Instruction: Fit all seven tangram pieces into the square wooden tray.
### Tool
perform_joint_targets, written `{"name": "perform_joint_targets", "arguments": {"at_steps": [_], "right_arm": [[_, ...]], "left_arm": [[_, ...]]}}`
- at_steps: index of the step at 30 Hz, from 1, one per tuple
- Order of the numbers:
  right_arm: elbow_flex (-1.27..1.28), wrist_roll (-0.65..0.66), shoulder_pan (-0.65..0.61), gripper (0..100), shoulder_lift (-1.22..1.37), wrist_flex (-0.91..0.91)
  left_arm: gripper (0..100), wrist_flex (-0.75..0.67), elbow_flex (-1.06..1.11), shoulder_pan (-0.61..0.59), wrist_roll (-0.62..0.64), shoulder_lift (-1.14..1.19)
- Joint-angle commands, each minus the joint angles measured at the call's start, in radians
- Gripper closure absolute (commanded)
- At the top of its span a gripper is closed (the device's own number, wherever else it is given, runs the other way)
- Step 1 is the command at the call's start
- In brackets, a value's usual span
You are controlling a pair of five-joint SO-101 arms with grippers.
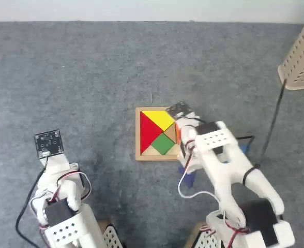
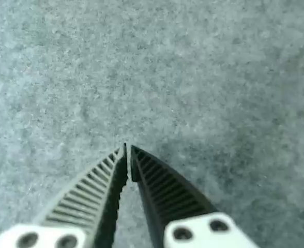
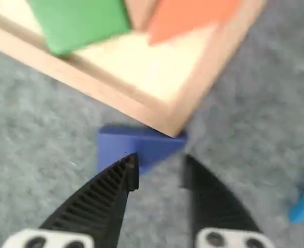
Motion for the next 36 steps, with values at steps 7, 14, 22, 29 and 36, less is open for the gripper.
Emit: {"name": "perform_joint_targets", "arguments": {"at_steps": [7,14,22,29,36], "right_arm": [[-0.002,-0.186,-0.085,75.7,-0.042,-0.093],[-0.008,-0.474,-0.087,80.1,0.025,-0.117],[-0.032,-0.572,-0.084,80.4,0.147,-0.153],[-0.037,-0.542,-0.028,80.4,0.151,-0.071],[-0.044,-0.328,0.325,80.5,0.142,-0.064]], "left_arm": [[99,0.003,-0.008,0.003,0.009,-0.003],[99,0.003,-0.008,0.003,0.009,-0.003],[99,0.003,-0.008,0.003,0.009,-0.003],[99,0.003,-0.008,0.003,0.009,-0.003],[99,0.003,-0.008,0.003,0.009,-0.003]]}}
